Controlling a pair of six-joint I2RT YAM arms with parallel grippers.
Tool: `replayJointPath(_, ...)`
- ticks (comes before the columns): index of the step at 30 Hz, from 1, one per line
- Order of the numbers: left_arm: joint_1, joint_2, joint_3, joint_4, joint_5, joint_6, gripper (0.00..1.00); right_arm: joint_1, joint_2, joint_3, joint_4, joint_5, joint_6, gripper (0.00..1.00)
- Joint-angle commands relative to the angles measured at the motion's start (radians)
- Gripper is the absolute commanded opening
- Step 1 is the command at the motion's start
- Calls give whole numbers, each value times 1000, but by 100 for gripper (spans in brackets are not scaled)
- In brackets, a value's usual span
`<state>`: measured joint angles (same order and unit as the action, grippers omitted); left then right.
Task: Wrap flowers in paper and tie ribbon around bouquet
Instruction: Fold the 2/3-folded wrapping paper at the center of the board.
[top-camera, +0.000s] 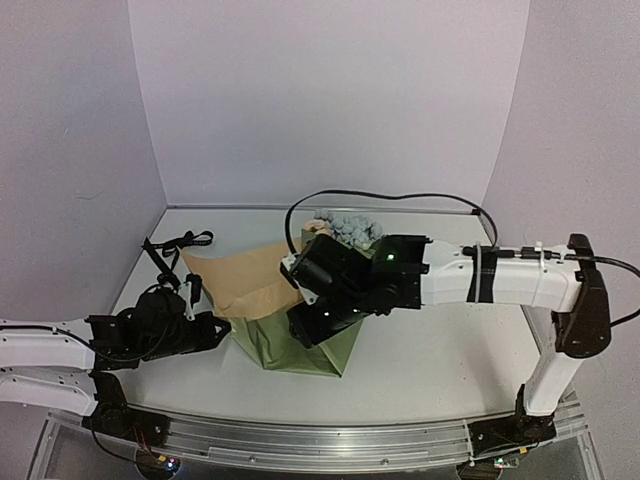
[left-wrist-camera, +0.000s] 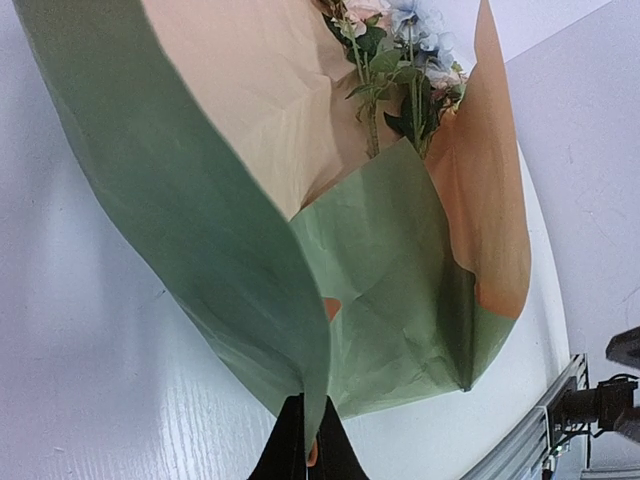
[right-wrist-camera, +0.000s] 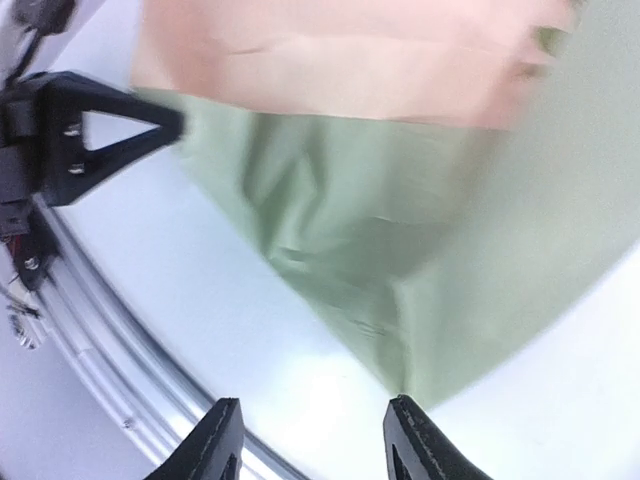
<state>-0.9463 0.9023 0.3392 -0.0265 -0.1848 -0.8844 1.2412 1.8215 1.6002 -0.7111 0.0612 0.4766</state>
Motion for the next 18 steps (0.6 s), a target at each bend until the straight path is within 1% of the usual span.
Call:
replayJointPath(1,-3,24,65,34,26,59,0,-68,-68,-150,62,152,77,44)
replayJointPath(4,-4,47,87,64,52,89,0,-119,-62,-236,182,123,138,39)
replayJointPath(6,-4,65,103,76,68,107,0,-154,-37,-273,272,83,173,37)
replayJointPath(9,-5,104,138,101,102,137,0,-184,42,-255,345,14,199,37)
replayJointPath(14,-19,217,230,144,199,218,0,-190,169,-177,362,-51,236,39)
replayJointPath(18,-44,326,316,163,300,280,0,-204,211,-175,373,-86,277,43)
